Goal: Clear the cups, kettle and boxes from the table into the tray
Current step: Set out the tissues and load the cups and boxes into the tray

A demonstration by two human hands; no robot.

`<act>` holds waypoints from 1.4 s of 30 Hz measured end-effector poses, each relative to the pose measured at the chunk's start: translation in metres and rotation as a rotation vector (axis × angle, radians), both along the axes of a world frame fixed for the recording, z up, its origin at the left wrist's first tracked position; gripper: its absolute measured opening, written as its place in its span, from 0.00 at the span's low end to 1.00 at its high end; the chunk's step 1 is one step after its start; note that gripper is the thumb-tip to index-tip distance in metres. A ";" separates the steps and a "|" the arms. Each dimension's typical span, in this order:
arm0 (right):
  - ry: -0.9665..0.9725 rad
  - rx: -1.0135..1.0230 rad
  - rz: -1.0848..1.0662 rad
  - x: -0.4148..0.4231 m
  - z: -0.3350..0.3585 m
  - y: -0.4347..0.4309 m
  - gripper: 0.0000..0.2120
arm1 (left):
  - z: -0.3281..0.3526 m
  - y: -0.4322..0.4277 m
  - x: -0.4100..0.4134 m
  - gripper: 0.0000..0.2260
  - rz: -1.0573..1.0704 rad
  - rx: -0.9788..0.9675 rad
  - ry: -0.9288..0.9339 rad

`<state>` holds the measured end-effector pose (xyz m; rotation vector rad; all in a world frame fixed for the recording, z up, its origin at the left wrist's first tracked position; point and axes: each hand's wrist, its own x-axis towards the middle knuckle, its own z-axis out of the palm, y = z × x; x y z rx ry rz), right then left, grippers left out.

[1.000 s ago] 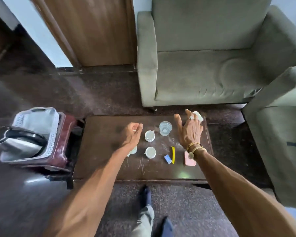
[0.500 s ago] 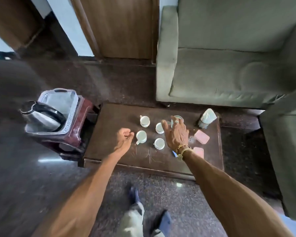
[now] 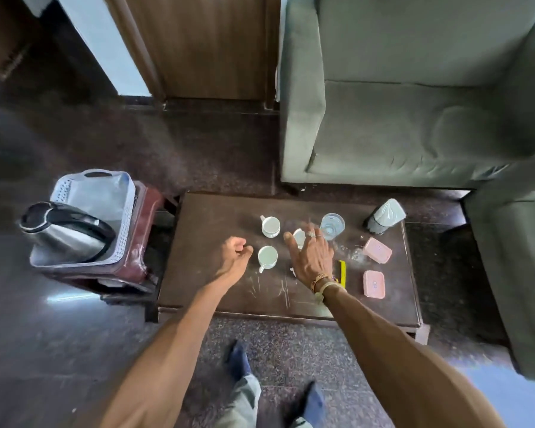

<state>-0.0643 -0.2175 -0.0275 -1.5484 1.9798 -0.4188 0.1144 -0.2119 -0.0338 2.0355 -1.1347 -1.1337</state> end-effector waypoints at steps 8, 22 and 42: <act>0.093 0.138 -0.159 0.008 -0.050 -0.003 0.30 | -0.051 -0.015 0.021 0.20 -0.210 0.155 0.034; 0.173 0.429 -0.123 -0.002 -0.196 -0.022 0.37 | -0.187 -0.035 -0.011 0.43 -0.570 0.196 -0.350; 0.345 0.378 0.217 -0.012 -0.253 -0.041 0.26 | -0.262 -0.069 -0.024 0.35 -0.788 0.088 -0.504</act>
